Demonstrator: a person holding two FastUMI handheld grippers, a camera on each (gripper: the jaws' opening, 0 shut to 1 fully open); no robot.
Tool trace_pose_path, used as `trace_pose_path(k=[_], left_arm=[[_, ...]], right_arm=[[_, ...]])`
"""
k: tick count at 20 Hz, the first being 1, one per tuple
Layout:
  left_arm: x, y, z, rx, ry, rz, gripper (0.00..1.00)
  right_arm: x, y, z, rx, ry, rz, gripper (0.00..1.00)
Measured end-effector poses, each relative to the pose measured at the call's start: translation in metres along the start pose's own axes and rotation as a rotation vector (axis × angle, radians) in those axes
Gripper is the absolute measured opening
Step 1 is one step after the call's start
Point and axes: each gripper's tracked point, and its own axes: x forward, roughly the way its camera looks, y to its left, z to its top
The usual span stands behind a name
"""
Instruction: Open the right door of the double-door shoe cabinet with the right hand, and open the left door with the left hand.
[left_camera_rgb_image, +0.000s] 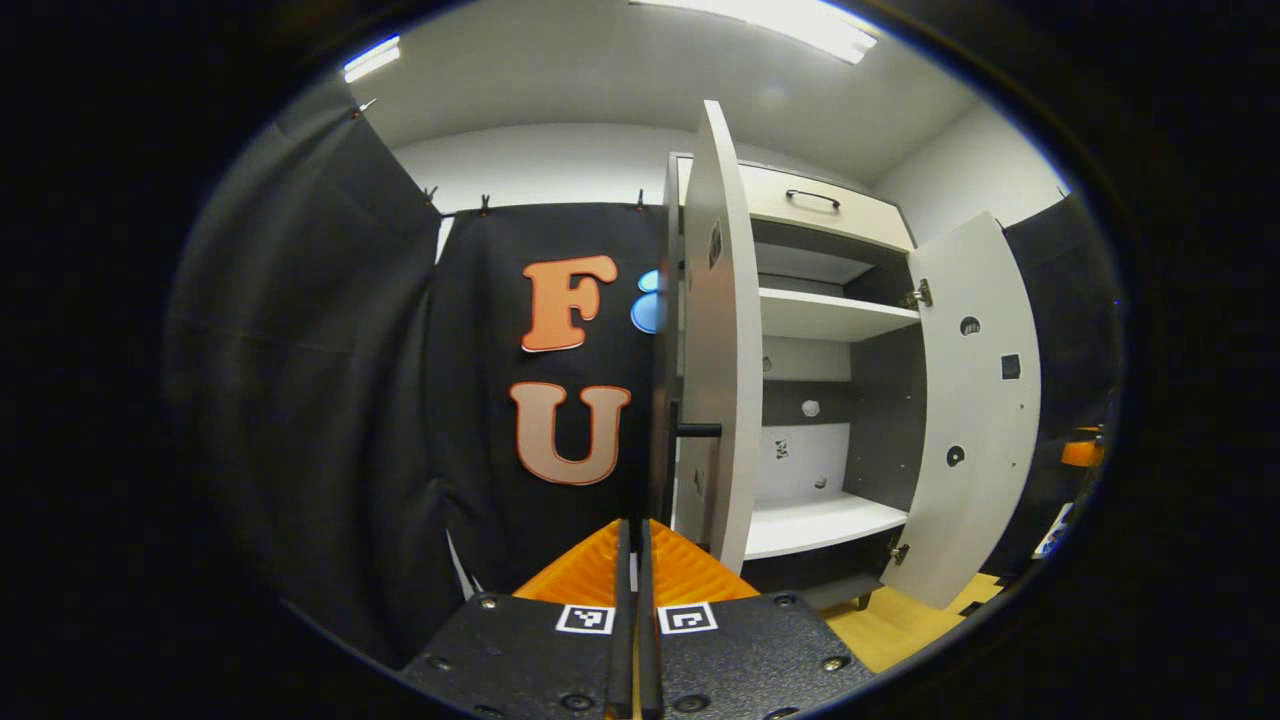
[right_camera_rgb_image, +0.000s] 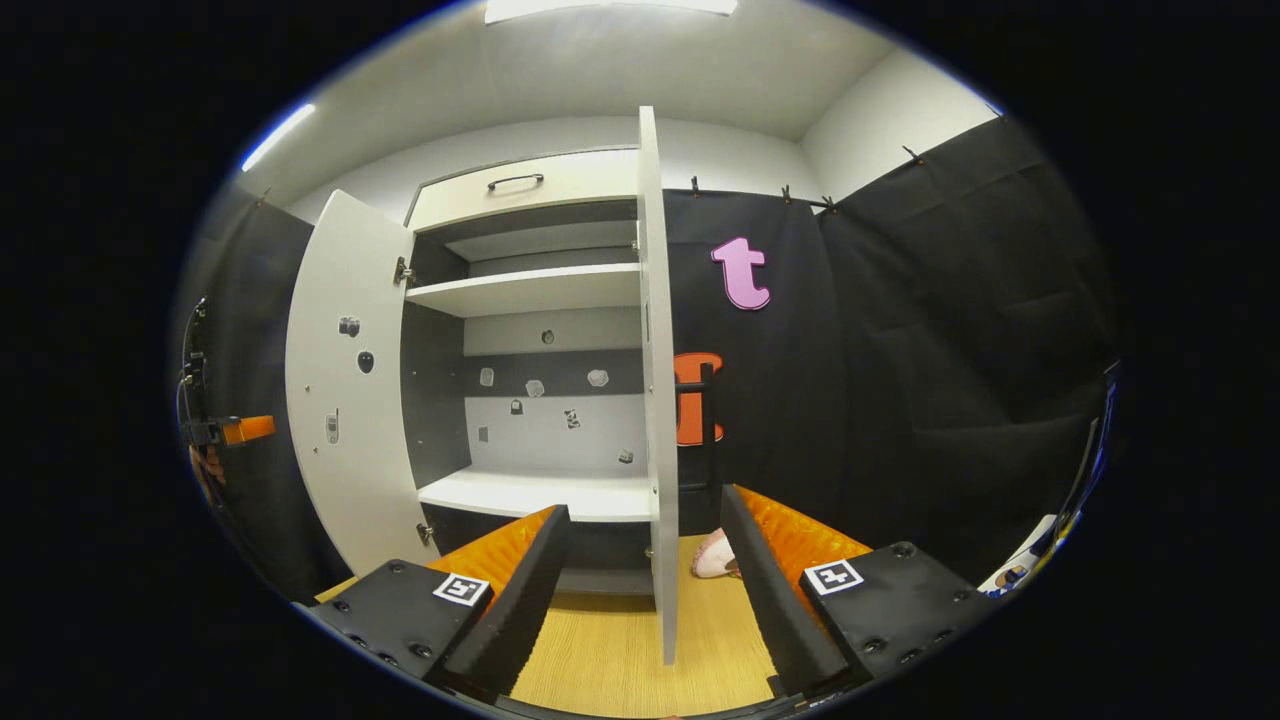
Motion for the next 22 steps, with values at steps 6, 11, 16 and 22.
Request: trace_pose_path(k=[6, 11, 16, 22], left_arm=[[-0.003, -0.001, 0.017, 0.009, -0.110, 0.076, 0.04], [0.000, -0.025, 0.021, -0.027, -0.130, 0.010, 0.63], [-0.003, -0.020, 0.015, -0.020, -0.091, 0.043, 0.94], [-0.003, -0.018, 0.008, -0.014, -0.056, 0.052, 0.94]], right_arm=[[0.005, 0.009, 0.001, 0.001, -0.016, 0.006, 0.94], [0.001, 0.014, 0.000, 0.007, -0.008, 0.020, 0.94], [-0.001, 0.011, -0.001, 0.002, 0.000, 0.002, 0.99], [0.000, 0.010, -0.001, -0.001, 0.009, -0.013, 0.99]])
